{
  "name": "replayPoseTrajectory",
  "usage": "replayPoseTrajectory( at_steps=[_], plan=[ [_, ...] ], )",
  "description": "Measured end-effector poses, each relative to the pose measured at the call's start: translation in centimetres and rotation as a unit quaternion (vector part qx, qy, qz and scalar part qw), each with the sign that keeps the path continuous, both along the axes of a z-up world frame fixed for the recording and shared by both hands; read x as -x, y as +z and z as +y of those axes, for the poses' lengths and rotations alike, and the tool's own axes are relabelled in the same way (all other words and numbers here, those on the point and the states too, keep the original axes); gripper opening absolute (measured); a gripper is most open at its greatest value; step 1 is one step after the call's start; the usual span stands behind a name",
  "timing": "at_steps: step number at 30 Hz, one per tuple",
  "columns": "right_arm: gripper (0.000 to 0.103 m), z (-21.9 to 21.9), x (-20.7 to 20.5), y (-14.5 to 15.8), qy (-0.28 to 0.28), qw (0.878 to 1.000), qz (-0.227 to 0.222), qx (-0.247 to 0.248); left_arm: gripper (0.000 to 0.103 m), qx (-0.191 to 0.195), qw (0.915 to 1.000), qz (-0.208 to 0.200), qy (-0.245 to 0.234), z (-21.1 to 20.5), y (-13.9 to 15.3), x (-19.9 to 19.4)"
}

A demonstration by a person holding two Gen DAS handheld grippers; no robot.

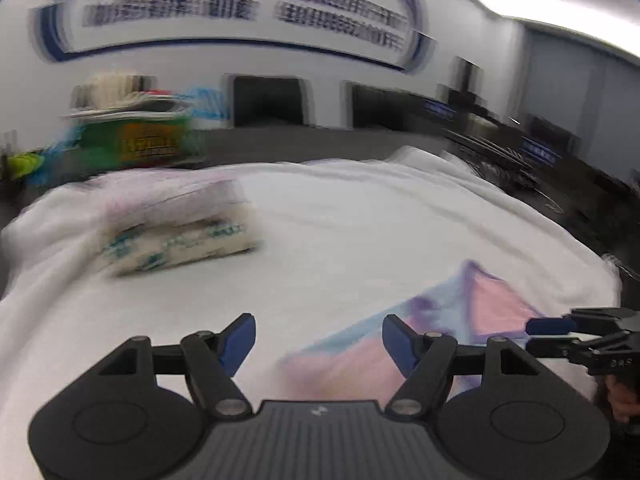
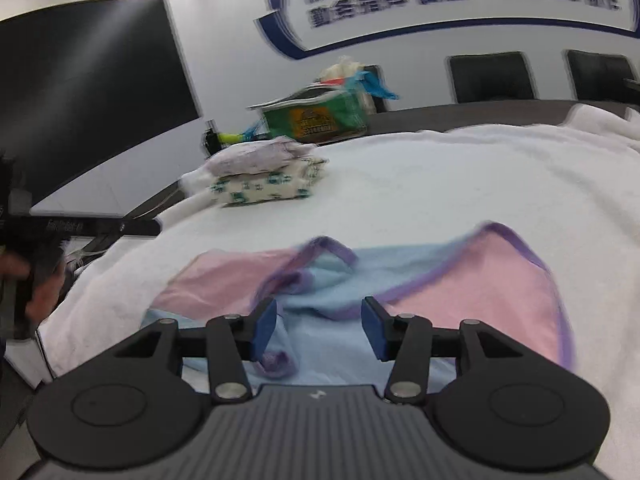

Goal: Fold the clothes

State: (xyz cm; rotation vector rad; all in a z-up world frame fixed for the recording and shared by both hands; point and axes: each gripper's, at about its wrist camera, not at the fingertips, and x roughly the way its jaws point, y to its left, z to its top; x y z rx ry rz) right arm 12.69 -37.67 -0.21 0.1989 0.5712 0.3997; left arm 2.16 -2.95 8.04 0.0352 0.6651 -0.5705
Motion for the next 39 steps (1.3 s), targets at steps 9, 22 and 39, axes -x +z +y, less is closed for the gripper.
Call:
replayPoseTrajectory(
  at_steps=[9, 22, 39],
  plan=[
    [0.049, -6.9, 5.0, -0.5, -0.172, 0.981, 0.043, -0.076, 0.066, -0.027, 0.9627, 0.086, -0.255, -13.0, -1.2, -9.6],
    [0.045, -5.7, 2.0, -2.9, -0.161, 0.981, 0.077, -0.081, 0.024, -0.072, 0.9403, 0.087, -0.321, -19.5, -7.3, -11.5],
    [0.001, -4.0, -11.0, 1.9, -0.160, 0.983, -0.023, 0.083, 0.000, 0.006, 0.9877, 0.023, -0.154, -15.2, -3.0, -16.3]
  ],
)
